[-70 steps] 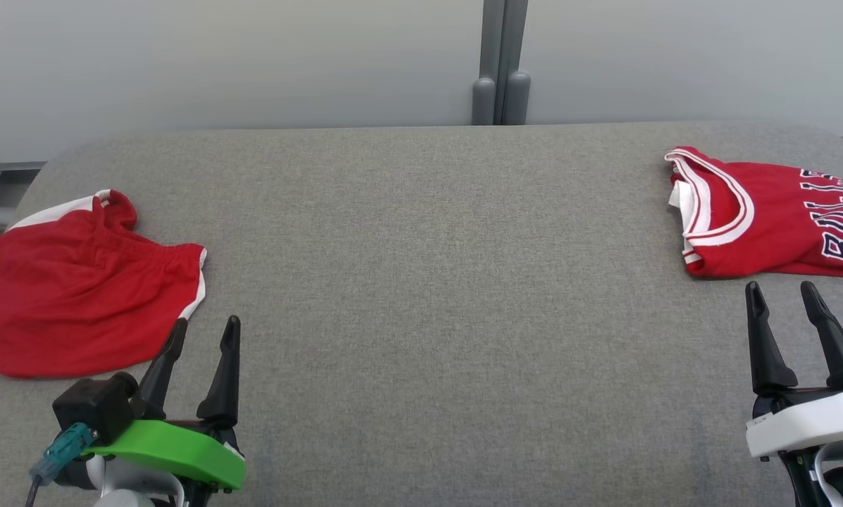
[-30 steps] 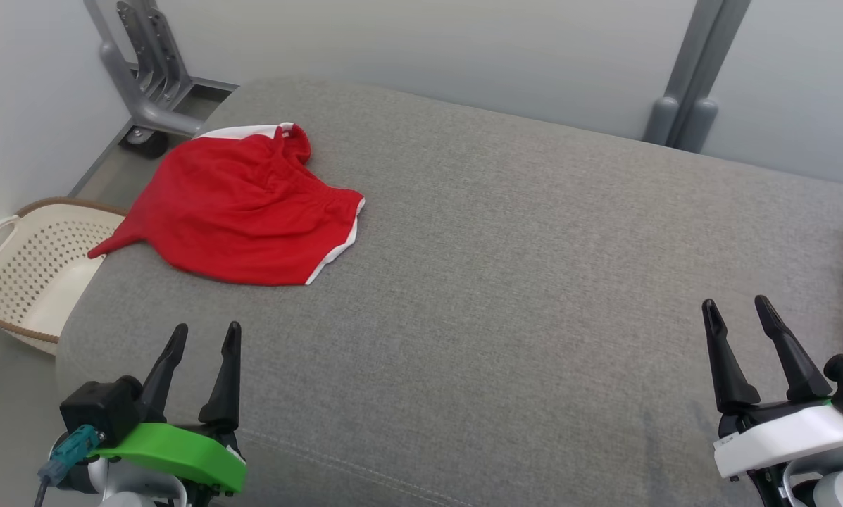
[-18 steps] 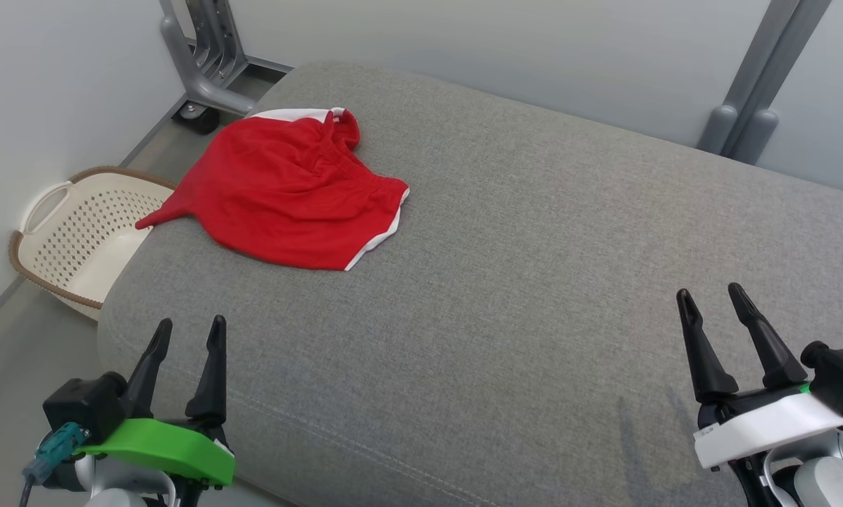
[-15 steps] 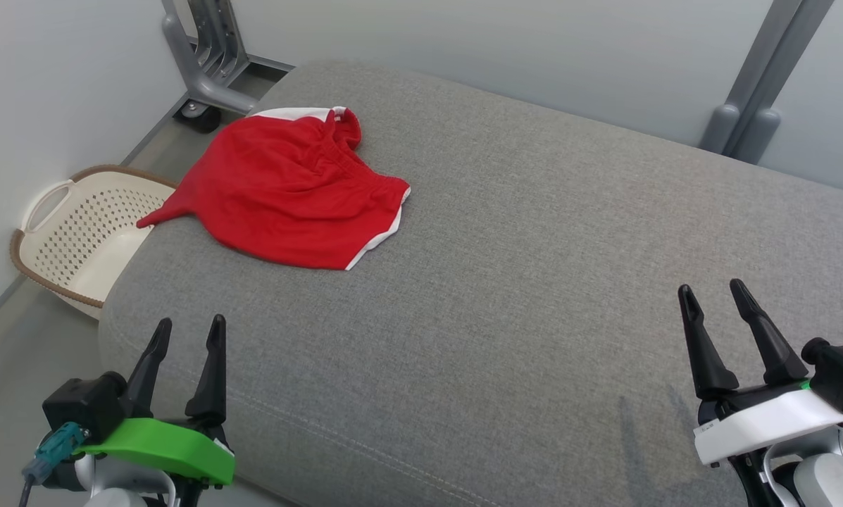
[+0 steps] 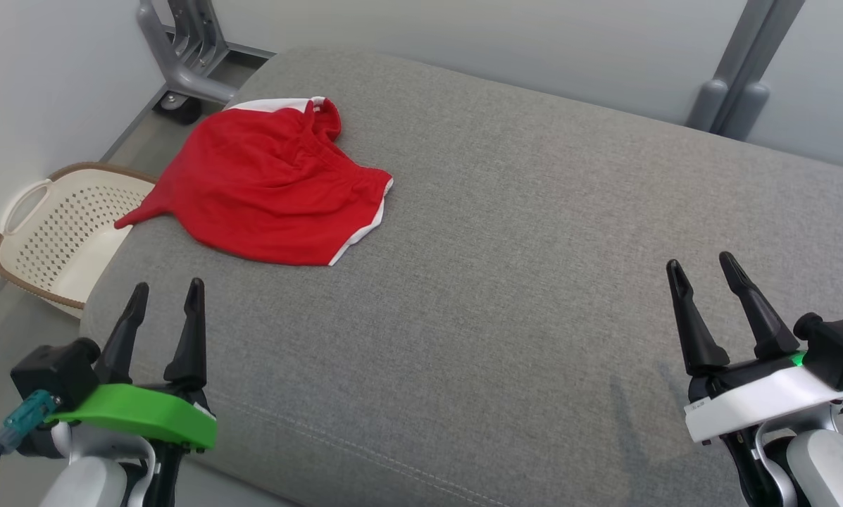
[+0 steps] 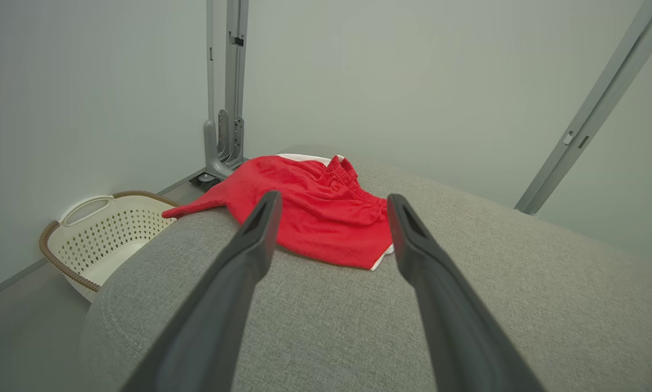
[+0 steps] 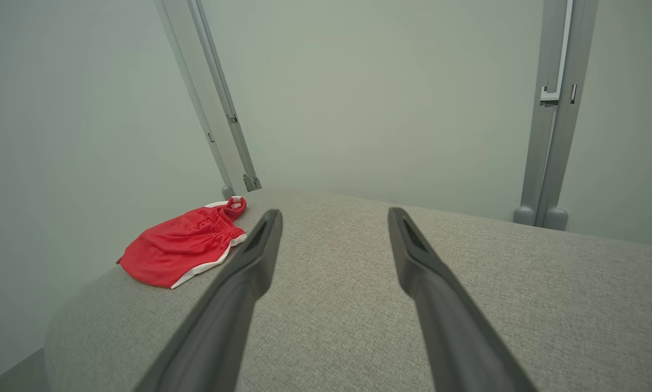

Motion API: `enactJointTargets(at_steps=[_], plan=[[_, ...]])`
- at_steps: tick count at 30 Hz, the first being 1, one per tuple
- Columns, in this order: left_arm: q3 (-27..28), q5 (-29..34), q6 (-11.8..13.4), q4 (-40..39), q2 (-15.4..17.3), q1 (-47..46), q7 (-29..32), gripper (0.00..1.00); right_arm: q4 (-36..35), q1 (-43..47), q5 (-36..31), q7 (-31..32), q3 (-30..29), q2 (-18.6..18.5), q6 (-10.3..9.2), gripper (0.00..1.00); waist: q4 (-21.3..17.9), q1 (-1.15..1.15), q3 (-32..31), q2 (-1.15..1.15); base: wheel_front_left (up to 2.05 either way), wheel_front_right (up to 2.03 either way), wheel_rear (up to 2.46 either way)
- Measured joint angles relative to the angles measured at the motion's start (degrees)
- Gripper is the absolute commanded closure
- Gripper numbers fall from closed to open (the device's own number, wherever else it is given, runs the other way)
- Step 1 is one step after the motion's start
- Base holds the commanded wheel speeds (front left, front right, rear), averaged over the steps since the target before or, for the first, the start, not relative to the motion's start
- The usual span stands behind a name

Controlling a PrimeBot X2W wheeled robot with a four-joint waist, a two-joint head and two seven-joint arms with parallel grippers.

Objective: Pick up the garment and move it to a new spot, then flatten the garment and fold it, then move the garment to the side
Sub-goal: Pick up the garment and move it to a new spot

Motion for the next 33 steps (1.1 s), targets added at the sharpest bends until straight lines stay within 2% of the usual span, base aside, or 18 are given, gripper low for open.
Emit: enactJointTargets(at_steps=[11,19,33], plan=[[3.59,-3.36,0.23,1.6,1.05,-10.62,5.73,0.0,-3.89,-3.75,-1.52,1.51,-0.01,-0.29,-0.1,0.0,-4.62,0.0,5.23,0.0,0.0,0.0,0.0],[6.55,-9.26,0.43,9.64,1.3,-18.13,12.16,0.0,-6.16,-8.61,-2.5,1.92,0.16,-0.33,0.09,0.0,-9.5,0.0,10.25,0.0,0.0,0.0,0.0],[8.31,-10.02,0.49,21.61,4.91,-26.32,19.59,0.0,-7.15,-14.35,-2.94,1.91,0.16,-0.15,0.85,0.0,-18.28,0.0,17.99,0.0,0.0,0.0,0.0]])
